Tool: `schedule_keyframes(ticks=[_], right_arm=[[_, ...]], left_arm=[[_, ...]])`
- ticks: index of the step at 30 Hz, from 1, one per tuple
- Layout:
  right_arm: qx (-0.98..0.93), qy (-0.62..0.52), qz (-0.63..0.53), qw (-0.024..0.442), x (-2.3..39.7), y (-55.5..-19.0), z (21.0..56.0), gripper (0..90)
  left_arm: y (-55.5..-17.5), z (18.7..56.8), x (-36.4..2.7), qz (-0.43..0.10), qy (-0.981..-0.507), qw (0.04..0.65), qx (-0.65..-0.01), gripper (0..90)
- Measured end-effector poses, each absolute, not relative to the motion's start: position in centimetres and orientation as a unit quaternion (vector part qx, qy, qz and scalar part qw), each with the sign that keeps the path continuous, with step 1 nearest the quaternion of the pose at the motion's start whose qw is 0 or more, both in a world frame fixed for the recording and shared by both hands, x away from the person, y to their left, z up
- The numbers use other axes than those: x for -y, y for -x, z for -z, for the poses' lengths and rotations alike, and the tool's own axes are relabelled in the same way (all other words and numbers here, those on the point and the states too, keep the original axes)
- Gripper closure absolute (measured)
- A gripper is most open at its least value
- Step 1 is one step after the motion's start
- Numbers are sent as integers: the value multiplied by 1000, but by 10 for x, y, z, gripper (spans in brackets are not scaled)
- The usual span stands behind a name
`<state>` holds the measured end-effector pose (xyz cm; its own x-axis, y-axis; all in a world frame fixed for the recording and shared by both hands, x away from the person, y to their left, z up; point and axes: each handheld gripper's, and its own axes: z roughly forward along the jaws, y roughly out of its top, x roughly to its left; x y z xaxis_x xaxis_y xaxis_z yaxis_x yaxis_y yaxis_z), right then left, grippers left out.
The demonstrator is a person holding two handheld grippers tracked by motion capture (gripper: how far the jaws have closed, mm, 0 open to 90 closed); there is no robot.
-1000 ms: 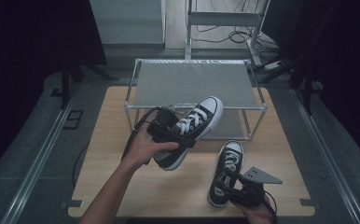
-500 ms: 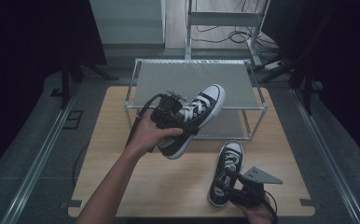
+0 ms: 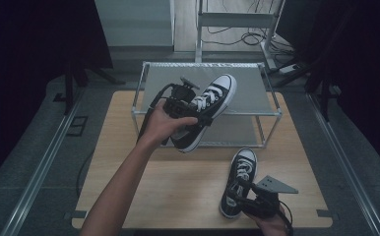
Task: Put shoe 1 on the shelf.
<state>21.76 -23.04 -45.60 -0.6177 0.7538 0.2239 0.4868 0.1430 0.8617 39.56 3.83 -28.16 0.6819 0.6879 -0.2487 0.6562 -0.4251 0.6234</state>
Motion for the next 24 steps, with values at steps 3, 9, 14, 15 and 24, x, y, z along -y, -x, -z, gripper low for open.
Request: schedule_keyframes(ticks=[3,9,14,15,24], right_arm=[[-744,-417,-506,133,231,-217,456,398],[-741,-418,-508,132,232,-216,454,398],[-741,-416,-510,133,233,-215,453,398],[-741,-415,-510,133,233,-215,453,398],[-741,-417,-510,132,233,-214,454,398]], left_arm=[[-403,279,-34,-23,-841,353,-409,175],[-418,271,-25,-22,-836,346,-425,174],[-429,268,-16,-30,-827,343,-444,175],[-432,266,-16,-30,-828,340,-445,175],[-457,260,-5,-30,-818,321,-476,174]])
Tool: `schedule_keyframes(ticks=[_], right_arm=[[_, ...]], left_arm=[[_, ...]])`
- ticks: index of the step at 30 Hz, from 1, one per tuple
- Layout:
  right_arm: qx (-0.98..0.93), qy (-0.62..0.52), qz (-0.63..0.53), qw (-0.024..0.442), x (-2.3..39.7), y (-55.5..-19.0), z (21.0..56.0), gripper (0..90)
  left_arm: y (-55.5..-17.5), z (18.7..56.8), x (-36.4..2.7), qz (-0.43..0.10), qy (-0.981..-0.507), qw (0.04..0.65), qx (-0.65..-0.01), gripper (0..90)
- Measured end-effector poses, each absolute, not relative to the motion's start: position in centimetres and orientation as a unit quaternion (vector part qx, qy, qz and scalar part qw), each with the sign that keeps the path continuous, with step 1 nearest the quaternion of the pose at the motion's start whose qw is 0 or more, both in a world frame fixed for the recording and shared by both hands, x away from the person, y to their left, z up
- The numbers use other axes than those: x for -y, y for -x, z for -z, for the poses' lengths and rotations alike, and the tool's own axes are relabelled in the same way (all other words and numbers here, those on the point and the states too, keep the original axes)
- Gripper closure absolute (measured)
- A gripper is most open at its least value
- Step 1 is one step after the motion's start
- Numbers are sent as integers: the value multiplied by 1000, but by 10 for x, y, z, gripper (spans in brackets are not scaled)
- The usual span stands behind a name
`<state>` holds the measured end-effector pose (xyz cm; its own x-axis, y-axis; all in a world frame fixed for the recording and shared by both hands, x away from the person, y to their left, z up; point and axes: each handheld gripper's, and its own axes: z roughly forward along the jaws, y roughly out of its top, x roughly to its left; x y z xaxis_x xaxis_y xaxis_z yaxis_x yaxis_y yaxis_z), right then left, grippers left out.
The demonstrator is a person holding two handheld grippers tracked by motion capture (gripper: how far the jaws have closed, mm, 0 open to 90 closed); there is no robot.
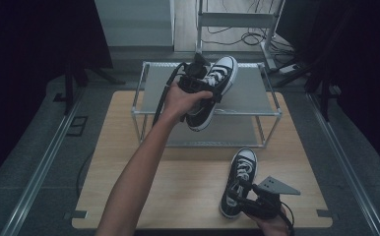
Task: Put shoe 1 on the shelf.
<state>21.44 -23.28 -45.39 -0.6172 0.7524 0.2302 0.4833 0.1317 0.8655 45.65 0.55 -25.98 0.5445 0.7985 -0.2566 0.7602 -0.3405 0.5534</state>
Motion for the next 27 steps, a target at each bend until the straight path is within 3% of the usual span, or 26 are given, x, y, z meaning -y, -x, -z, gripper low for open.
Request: schedule_keyframes(ticks=[27], right_arm=[[-735,-417,-517,139,239,-208,448,398]], left_arm=[[-507,262,7,-52,-764,288,-575,175]])
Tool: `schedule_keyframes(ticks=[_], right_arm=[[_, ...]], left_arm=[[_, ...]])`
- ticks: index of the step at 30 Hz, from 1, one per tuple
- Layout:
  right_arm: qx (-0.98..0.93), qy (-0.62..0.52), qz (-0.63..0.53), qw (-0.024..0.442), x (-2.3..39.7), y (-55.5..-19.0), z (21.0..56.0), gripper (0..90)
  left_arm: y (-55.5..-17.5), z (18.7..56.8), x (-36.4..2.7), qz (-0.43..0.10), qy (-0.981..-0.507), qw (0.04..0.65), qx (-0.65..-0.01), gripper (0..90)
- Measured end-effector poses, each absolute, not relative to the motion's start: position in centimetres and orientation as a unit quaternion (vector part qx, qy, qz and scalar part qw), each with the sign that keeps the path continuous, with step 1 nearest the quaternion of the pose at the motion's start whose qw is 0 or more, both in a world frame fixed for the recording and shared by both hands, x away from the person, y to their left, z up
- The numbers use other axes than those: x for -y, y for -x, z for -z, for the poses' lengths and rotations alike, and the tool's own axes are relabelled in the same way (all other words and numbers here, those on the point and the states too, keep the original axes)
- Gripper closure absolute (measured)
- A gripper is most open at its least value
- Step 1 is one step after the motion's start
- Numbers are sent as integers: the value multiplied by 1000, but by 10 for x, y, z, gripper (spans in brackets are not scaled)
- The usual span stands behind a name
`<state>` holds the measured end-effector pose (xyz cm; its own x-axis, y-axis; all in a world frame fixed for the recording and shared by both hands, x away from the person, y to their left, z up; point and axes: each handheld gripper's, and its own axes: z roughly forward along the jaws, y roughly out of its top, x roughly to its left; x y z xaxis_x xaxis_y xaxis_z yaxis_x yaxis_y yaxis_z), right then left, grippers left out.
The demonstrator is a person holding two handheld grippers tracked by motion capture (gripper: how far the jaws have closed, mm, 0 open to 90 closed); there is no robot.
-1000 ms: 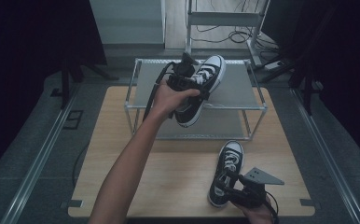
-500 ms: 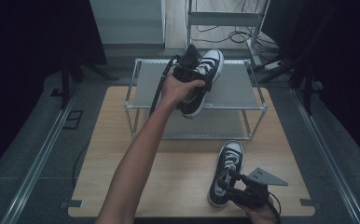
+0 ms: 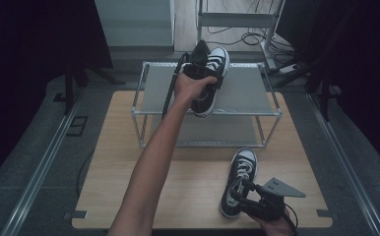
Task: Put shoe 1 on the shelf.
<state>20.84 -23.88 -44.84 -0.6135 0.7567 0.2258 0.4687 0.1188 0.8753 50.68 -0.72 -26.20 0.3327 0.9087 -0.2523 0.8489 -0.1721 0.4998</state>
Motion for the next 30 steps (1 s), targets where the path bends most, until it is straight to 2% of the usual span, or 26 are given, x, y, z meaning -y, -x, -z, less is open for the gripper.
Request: schedule_keyframes(ticks=[14,30], right_arm=[[-733,-421,-515,141,242,-209,448,398],[-726,-423,-523,146,246,-208,444,398]], left_arm=[[-523,259,-9,-68,-720,278,-632,172],[-540,271,-15,-75,-699,252,-665,170]])
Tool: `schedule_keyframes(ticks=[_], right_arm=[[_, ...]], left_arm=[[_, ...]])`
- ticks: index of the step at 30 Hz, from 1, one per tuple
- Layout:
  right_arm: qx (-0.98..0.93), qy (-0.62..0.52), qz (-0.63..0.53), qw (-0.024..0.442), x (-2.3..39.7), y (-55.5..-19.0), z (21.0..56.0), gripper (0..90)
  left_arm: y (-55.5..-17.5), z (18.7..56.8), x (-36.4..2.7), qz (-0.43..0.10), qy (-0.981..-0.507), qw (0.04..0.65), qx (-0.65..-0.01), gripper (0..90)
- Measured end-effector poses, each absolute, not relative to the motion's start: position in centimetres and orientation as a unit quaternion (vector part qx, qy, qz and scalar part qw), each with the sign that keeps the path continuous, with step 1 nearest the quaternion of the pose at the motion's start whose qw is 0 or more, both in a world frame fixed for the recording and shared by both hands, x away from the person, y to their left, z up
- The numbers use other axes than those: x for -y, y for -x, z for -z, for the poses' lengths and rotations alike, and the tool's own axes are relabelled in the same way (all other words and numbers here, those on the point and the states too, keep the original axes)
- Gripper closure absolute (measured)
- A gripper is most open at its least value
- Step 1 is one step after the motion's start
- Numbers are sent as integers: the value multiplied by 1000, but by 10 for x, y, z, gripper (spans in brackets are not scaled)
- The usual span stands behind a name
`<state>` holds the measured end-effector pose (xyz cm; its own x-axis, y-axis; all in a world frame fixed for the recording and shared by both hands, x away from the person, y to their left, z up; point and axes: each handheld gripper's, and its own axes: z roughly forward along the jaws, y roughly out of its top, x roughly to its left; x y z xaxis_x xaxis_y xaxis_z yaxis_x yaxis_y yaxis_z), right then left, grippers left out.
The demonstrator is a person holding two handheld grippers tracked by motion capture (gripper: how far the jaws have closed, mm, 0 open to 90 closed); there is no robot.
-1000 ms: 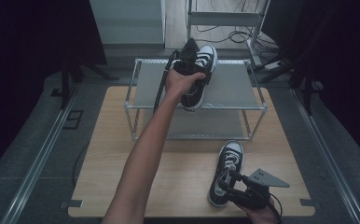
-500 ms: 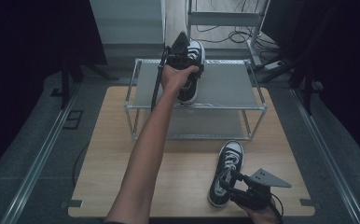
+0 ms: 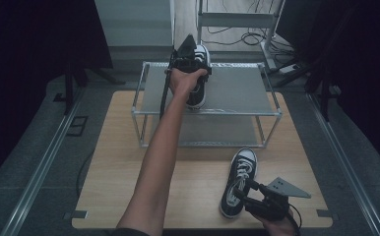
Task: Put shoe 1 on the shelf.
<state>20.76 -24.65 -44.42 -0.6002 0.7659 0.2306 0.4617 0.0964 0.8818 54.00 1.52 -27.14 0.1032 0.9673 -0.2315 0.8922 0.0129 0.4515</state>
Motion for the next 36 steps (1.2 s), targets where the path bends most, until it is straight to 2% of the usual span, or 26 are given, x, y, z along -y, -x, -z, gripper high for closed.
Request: schedule_keyframes(ticks=[22,36], right_arm=[[-726,-424,-522,142,246,-208,445,398],[-726,-424,-523,141,246,-209,445,398]], left_arm=[[-558,282,-19,-70,-682,225,-692,165],[-565,290,-14,-53,-692,194,-694,157]])
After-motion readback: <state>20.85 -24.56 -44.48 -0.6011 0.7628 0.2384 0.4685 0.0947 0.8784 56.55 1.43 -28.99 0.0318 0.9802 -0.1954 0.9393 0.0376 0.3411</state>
